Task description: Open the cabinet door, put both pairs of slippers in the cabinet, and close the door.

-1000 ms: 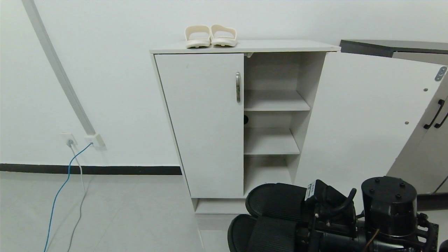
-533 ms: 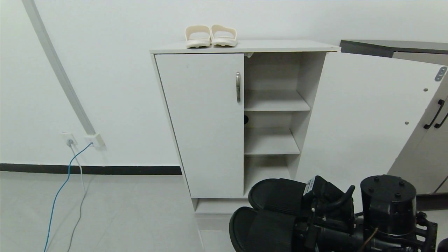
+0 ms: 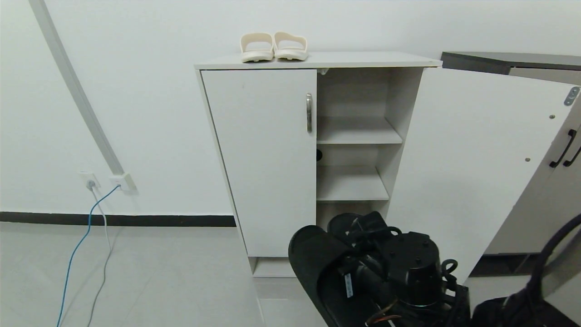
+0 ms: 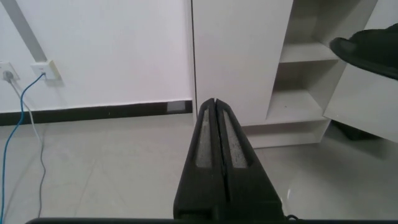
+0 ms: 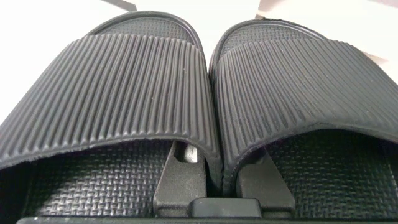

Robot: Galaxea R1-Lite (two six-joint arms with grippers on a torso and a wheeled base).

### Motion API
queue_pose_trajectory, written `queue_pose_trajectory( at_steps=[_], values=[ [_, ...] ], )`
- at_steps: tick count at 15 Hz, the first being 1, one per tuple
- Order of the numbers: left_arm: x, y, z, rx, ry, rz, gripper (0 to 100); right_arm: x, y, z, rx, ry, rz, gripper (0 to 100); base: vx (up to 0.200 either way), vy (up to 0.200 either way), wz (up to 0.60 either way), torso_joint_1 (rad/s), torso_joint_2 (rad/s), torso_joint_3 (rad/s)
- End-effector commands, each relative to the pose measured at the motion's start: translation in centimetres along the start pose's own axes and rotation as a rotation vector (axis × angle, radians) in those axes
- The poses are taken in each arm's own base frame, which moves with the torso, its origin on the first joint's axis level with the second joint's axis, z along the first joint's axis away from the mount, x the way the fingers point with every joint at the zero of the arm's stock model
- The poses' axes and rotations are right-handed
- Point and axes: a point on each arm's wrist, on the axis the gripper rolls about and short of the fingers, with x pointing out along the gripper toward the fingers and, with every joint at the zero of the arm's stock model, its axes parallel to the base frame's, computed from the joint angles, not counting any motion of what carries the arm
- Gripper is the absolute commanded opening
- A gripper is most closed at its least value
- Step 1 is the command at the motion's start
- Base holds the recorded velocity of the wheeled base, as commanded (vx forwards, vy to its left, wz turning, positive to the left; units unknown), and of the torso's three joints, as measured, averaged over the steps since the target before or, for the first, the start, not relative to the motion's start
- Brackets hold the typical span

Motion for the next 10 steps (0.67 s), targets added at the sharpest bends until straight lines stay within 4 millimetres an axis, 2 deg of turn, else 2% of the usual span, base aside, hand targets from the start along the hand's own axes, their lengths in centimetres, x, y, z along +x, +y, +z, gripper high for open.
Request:
queue_pose_trajectory(
  at_steps=[1, 4, 7, 10],
  values=[
    [0.0, 0.0, 0.0, 0.000, 0.004, 0.000, 0, 2.9, 1.4, -1.5, 0.012, 0.009, -0.067, 0, 0.000, 0.000, 0.00, 0.000, 0.00, 0.000],
    [0.0, 0.0, 0.0, 0.001, 0.002, 0.000, 0, 5.3, 2.7, -0.7, 0.069, -0.064, -0.215, 0, 0.000, 0.000, 0.00, 0.000, 0.00, 0.000],
    [0.0, 0.0, 0.0, 0.001, 0.005, 0.000, 0, 6.5, 2.1, 0.1, 0.086, -0.077, -0.291, 0, 0.000, -0.200, 0.00, -0.001, 0.00, 0.005],
    [0.0, 0.0, 0.0, 0.001, 0.004, 0.000, 0, 7.3, 1.4, 0.0, 0.099, -0.082, -0.347, 0, 0.000, -0.200, 0.00, 0.009, -0.01, 0.001]
  ],
)
